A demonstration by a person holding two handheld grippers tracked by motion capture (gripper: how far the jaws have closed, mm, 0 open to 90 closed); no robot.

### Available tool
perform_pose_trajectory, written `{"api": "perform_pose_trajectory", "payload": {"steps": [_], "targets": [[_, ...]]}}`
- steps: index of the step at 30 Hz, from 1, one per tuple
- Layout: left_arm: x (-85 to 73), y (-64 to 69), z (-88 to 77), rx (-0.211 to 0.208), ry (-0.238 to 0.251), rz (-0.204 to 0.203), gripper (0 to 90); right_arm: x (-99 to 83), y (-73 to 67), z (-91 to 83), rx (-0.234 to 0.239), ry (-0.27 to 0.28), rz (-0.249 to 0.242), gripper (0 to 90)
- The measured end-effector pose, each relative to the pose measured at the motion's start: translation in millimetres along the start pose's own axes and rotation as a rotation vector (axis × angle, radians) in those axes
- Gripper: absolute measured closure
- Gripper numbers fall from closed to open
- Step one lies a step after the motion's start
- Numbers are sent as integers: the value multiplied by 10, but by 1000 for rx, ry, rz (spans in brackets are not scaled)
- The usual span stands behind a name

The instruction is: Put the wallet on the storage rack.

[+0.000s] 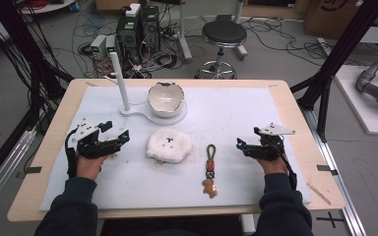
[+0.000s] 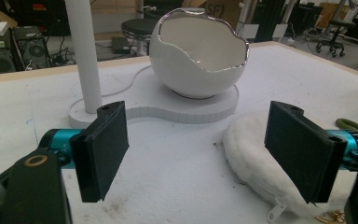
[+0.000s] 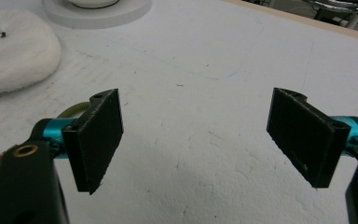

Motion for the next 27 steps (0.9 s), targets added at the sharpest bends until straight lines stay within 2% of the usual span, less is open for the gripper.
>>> {"api": "perform_pose_trajectory", "payload": {"steps": [6,12,13,14,15,16,17,18,25,27], "targets": [[2,32,62,-15,0,-16,214,-1,19,-5,10,16,11,186],[-19,69,85,-33,-27,-21,214,-16,34,25,19,12,21,186],[-27,79,90,-43,-32,-35,214,-16,26,27,23,10,18,186],[-44,92,105,-55,-47,-50,214,-17,13,29,24,6,18,186],[-95,132,151,-77,-90,-63,214,-19,6,32,25,4,13,186],[-95,132,151,-77,-90,-63,214,-20,3,34,27,2,6,186],[-146,183,207,-100,-138,-73,214,-20,-2,34,24,1,7,186],[-146,183,207,-100,-138,-73,214,-20,-2,34,24,1,7,186],[-315,426,411,-159,-293,-78,214,-22,-27,55,30,-6,3,187],[-326,450,425,-161,-301,-82,215,-19,-47,57,38,-9,-3,187]]}}
Point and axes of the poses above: each handheld gripper's, and its own axes: z roughly forward along the jaws, x roughly out of its top, y roughly to its right, the point moved 4 cm from there along z, roughly forward along the jaws, and after that the axes turned 8 degrees about y, right-handed, at the moved point
